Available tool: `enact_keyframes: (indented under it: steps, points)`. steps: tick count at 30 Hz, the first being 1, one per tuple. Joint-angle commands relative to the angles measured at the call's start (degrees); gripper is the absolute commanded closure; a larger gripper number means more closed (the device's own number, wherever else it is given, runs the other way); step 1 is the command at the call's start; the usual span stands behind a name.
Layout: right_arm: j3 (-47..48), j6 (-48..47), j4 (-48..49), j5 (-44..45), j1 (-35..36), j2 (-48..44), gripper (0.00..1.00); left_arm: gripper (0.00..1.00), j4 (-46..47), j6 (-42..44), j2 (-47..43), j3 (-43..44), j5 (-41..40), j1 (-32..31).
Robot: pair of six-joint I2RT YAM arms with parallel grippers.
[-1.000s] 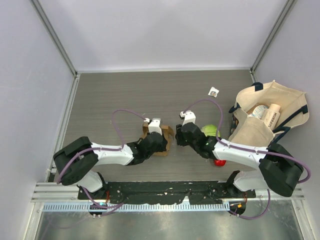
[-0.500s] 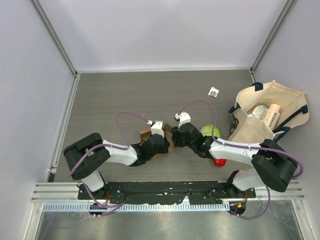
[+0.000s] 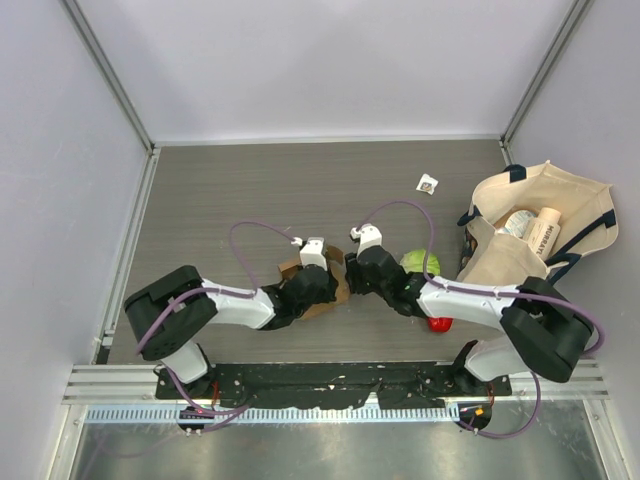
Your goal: Fold the paper box
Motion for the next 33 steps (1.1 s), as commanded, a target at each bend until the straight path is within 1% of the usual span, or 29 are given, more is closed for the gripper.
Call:
enact_keyframes:
  steps: [1, 2, 4, 6, 9, 10, 13, 15, 16, 19, 20, 21, 23, 24, 25, 26, 27, 29, 31, 33]
  points:
    - [1.9, 2.3, 2.2, 0.1, -0.5, 2.6, 0.56, 0.93, -0.5, 1.7, -4.4, 0.9, -3.5, 0.3]
    - [1.3, 3.7, 3.3, -1.4, -0.6, 2.7, 0.57, 0.92, -2.1, 2.3, -6.5, 0.6, -3.9, 0.3]
    - [-1.1, 6.2, 7.5, -3.6, -1.2, 3.1, 0.57, 0.85, -4.2, 3.0, -8.4, 0.3, -4.2, 0.3]
    - [-2.5, 9.6, 10.5, -5.0, -1.3, 4.0, 0.57, 0.82, -6.4, 2.7, -10.8, -0.9, -5.1, 0.3]
    - [-2.7, 12.0, 12.9, -6.4, -1.4, 7.2, 0.61, 0.82, -7.8, 1.3, -13.6, -2.5, -5.9, 0.3]
    - [-2.8, 12.9, 13.7, -7.4, -1.4, 7.8, 0.65, 0.82, -7.8, 1.2, -14.0, -2.7, -5.8, 0.3]
    - [-3.5, 15.0, 16.1, -8.9, -1.3, 9.4, 0.73, 0.82, -8.7, 1.5, -14.7, -2.9, -6.1, 0.3]
    - [-4.5, 15.5, 18.1, -9.9, -0.9, 9.4, 0.75, 0.82, -9.9, 1.5, -14.7, -2.8, -6.8, 0.3]
    - [-4.7, 16.1, 18.7, -11.5, -0.7, 9.5, 0.77, 0.82, -10.1, 1.5, -14.8, -2.9, -7.0, 0.3]
    - [-5.6, 18.1, 22.2, -14.8, -0.2, 9.8, 0.81, 0.78, -9.8, 1.6, -14.8, -3.3, -7.5, 0.3]
    - [-6.4, 18.8, 23.0, -18.5, -0.2, 9.6, 0.81, 0.75, -9.7, 1.6, -14.5, -3.3, -7.6, 0.3]
    - [-7.1, 19.5, 24.4, -19.2, -0.2, 8.9, 0.81, 0.74, -9.8, 1.6, -14.2, -2.8, -7.5, 0.3]
    - [-9.1, 21.3, 25.9, -19.7, -0.2, 5.6, 0.72, 0.72, -10.2, 2.2, -13.2, -2.2, -7.1, 0.3]
    - [-9.3, 21.4, 23.7, -18.3, -0.2, 4.0, 0.67, 0.71, -10.1, 2.3, -12.9, -1.5, -6.8, 0.3]
    - [-9.1, 21.3, 21.1, -16.3, -0.3, 0.2, 0.58, 0.71, -9.9, 2.5, -12.3, -1.2, -6.4, 0.3]
    - [-8.5, 20.0, 17.9, -10.8, -0.3, -1.6, 0.54, 0.71, -9.6, 2.6, -11.1, -1.1, -6.3, 0.3]
    - [-8.0, 18.9, 12.4, -9.2, -0.3, -3.1, 0.50, 0.74, -9.5, 2.6, -10.5, -0.8, -6.1, 0.3]
    - [-7.1, 14.7, 7.3, -6.6, -0.4, -7.1, 0.49, 0.85, -8.6, 2.4, -9.2, -0.6, -4.5, 0.3]
    - [-6.4, 10.8, 5.5, -4.8, -0.4, -8.3, 0.49, 0.87, -6.6, 2.0, -7.3, -0.7, -3.2, 0.3]
    - [-4.5, 6.1, 2.8, -3.9, -0.4, -7.6, 0.52, 0.88, -4.6, 1.2, -5.5, -1.0, -1.3, 0.3]
